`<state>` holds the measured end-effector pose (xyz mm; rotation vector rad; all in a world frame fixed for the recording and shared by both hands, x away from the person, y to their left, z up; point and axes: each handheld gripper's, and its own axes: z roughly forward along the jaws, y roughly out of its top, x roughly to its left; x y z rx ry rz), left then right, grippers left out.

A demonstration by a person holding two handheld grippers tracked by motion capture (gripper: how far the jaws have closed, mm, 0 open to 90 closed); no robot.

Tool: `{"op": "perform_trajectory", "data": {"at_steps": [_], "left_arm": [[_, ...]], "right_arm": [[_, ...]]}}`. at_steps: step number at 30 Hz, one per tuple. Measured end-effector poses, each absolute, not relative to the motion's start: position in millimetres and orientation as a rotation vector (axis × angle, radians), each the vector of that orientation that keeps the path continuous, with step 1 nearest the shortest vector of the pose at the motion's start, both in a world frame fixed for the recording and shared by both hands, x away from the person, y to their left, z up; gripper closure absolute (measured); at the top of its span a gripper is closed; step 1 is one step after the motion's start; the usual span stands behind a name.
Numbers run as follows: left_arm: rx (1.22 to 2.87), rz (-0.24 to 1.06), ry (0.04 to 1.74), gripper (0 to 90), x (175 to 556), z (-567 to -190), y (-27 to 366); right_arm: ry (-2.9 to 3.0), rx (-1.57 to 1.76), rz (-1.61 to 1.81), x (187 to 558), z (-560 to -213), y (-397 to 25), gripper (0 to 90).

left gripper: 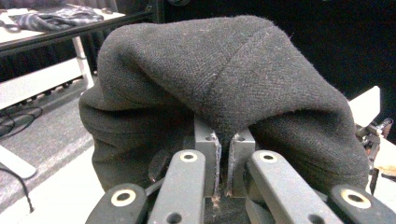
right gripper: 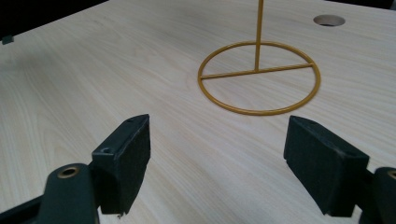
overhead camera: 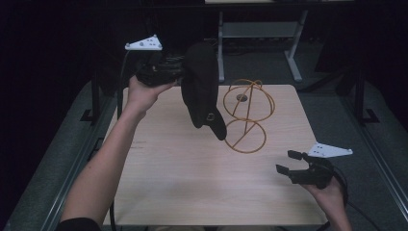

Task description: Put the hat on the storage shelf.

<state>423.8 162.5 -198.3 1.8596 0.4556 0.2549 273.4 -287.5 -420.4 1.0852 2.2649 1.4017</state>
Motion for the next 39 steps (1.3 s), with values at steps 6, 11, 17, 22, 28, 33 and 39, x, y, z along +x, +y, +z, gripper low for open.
{"op": "perform_trajectory", "data": {"at_steps": [6,11,17,22,28,33,39], "left_arm": [[1.867,0.256,0.439,86.2,433.1,-186.1,140.5],[1.889,0.255,0.415,86.1,437.4,-179.8,121.6],[1.924,0.240,0.405,86.1,444.6,-179.9,101.3],[1.951,0.214,0.405,86.0,450.1,-186.0,84.8],[1.981,0.177,0.403,85.9,456.2,-196.5,65.0],[2.015,0.179,0.399,85.8,456.3,-203.0,46.9],[2.021,0.153,0.392,85.7,459.0,-206.5,28.2]], "right_arm": [[2.254,1.085,1.407,272.7,-420.0,-289.8,22.5],[2.239,1.090,1.423,273.0,-419.1,-291.8,22.5],[2.228,1.095,1.433,271.9,-418.3,-294.1,22.5],[2.226,1.097,1.437,272.8,-419.3,-295.6,22.4],[2.231,1.097,1.439,273.2,-419.9,-294.4,22.5],[2.237,1.095,1.436,273.1,-420.0,-293.9,22.5],[2.247,1.086,1.436,273.4,-420.9,-292.1,22.5]]}}
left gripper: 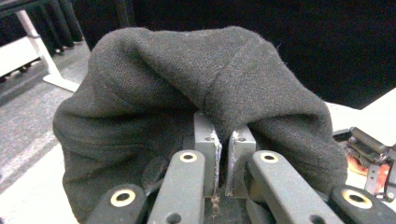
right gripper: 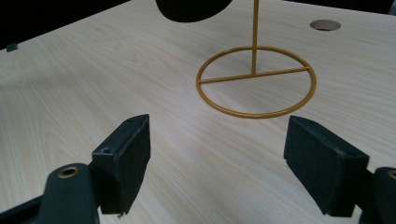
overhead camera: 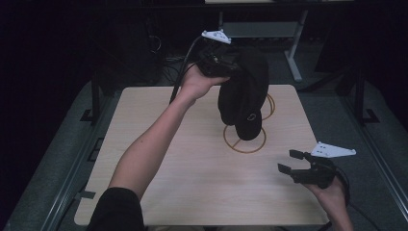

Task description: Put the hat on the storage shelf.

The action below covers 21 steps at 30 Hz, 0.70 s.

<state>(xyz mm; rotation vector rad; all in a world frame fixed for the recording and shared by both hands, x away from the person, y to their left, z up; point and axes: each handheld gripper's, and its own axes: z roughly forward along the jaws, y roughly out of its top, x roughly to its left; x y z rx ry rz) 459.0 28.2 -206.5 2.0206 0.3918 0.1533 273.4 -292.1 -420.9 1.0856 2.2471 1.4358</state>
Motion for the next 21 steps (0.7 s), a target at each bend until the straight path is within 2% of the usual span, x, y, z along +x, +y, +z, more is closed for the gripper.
{"op": "perform_trajectory", "data": {"at_steps": [8,10,11,12,14,15,18,21], "left_arm": [[2.076,0.143,0.356,85.3,460.9,-214.0,-0.4],[2.085,0.104,0.360,79.4,462.3,-217.7,-8.5],[2.101,0.095,0.361,79.4,462.8,-219.3,-12.8],[2.121,0.106,0.368,67.1,462.5,-221.5,-17.4],[2.141,0.084,0.375,65.8,462.8,-225.9,-22.5],[2.144,0.088,0.379,60.6,463.0,-227.1,-23.6],[2.145,0.081,0.394,54.7,464.5,-227.5,-21.9],[2.150,0.090,0.413,52.6,464.7,-225.9,-17.8]], "right_arm": [[2.268,1.071,1.438,274.4,-421.5,-289.2,22.5],[2.275,1.059,1.435,275.1,-422.3,-288.0,22.4],[2.275,1.059,1.435,275.1,-422.3,-288.0,22.4],[2.278,1.063,1.433,275.2,-422.7,-288.0,22.4],[2.277,1.063,1.436,275.1,-423.2,-287.9,22.4],[2.279,1.063,1.437,274.6,-423.9,-287.7,22.4],[2.293,1.070,1.429,273.4,-425.9,-287.8,22.3],[2.282,1.064,1.433,272.7,-425.3,-287.8,22.3]]}}
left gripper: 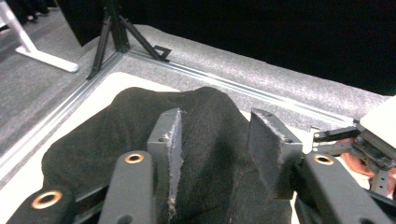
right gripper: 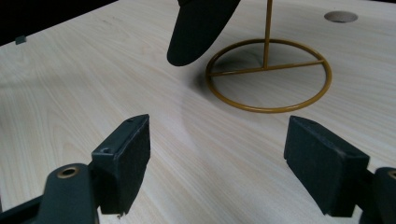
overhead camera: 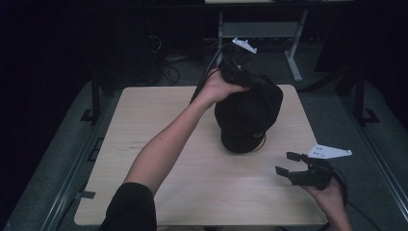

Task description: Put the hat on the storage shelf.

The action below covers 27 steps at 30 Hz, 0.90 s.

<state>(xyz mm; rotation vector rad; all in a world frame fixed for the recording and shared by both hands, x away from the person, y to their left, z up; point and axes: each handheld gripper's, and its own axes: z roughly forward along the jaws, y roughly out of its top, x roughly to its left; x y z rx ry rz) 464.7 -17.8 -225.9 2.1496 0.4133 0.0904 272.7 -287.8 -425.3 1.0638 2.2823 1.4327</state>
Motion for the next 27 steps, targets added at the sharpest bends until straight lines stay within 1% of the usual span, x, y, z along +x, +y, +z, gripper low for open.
{"op": "perform_trajectory", "data": {"at_steps": [5,8,13,27], "left_arm": [[2.145,0.113,0.418,50.4,460.9,-220.6,-9.7],[2.141,0.138,0.425,47.6,458.3,-218.1,-4.6],[2.143,0.156,0.430,46.7,455.7,-216.6,5.6],[2.120,0.151,0.497,43.7,448.2,-229.3,40.0]], "right_arm": [[2.286,1.064,1.433,272.9,-425.2,-287.1,22.1],[2.267,1.062,1.416,271.9,-424.7,-286.4,22.7],[2.251,1.088,1.435,272.1,-425.2,-287.8,22.6],[2.256,1.105,1.409,274.2,-430.0,-287.0,20.5]]}}
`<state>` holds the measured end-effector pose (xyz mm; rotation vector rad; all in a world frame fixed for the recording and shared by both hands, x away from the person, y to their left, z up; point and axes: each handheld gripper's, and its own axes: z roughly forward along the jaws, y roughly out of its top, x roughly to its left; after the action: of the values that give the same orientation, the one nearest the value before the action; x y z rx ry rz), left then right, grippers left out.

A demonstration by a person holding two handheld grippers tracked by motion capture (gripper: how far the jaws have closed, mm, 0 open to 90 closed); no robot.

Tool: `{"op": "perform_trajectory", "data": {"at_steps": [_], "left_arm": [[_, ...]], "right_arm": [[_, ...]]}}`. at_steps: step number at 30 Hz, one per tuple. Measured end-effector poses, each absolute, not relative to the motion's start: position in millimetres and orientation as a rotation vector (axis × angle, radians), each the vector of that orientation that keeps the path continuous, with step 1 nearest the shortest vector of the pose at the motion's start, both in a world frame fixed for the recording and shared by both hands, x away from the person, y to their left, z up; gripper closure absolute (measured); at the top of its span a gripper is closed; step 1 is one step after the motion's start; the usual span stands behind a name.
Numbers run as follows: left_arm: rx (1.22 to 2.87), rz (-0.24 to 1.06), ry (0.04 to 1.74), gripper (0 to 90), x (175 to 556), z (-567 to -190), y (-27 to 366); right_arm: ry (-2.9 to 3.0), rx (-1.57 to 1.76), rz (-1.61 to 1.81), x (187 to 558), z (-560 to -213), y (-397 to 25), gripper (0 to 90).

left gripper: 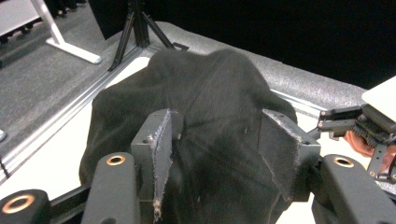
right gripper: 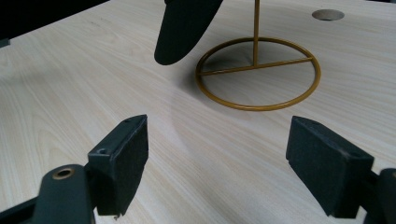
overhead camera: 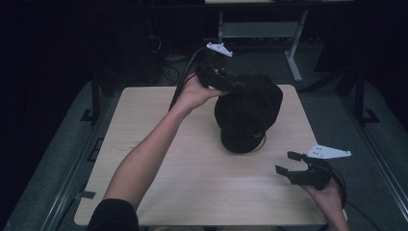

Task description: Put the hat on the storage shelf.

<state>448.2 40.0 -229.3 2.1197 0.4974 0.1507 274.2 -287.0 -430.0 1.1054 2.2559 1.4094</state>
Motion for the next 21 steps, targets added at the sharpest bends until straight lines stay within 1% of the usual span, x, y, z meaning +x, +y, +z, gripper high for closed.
{"op": "perform_trajectory", "data": {"at_steps": [8,13,21], "left_arm": [[2.114,0.169,0.521,42.7,441.1,-236.1,61.8],[2.146,0.172,0.528,42.1,435.3,-245.4,75.2],[2.148,0.185,0.583,40.5,426.5,-258.7,104.3]], "right_arm": [[2.263,1.097,1.390,275.6,-431.3,-280.7,20.3],[2.268,1.100,1.383,275.5,-432.8,-276.8,20.3],[2.269,1.100,1.389,276.4,-434.4,-272.6,21.2]]}}
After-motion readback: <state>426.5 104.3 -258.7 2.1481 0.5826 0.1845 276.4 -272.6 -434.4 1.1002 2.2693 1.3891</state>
